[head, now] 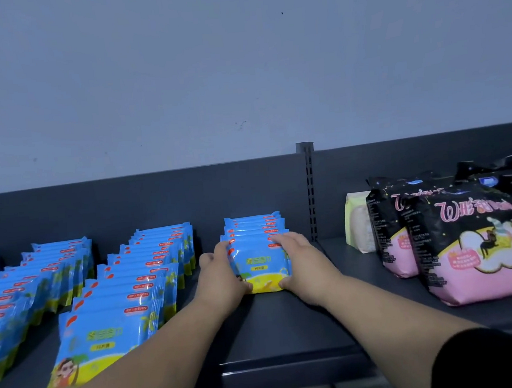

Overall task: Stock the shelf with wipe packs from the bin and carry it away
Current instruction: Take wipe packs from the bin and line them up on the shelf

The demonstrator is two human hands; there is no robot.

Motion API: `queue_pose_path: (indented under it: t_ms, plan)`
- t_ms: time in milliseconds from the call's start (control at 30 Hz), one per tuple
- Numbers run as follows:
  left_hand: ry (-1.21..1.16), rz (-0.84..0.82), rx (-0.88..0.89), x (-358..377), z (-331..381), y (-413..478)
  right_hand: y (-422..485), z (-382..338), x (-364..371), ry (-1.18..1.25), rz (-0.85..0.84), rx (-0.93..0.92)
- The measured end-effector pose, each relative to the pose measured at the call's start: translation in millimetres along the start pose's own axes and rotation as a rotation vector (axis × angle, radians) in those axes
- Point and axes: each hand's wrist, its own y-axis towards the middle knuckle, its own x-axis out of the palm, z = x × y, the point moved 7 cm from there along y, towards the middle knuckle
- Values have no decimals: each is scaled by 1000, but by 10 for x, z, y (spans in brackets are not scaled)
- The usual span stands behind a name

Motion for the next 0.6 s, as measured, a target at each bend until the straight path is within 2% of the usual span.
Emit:
queue_pose_path:
  t_ms: [400,600]
  plan:
    - [158,-67,82,21,12,0,-256,14,-166,-104,34,145]
    - [335,-65,286,-20,267,-138,-542,-78,-359,-193,149,266]
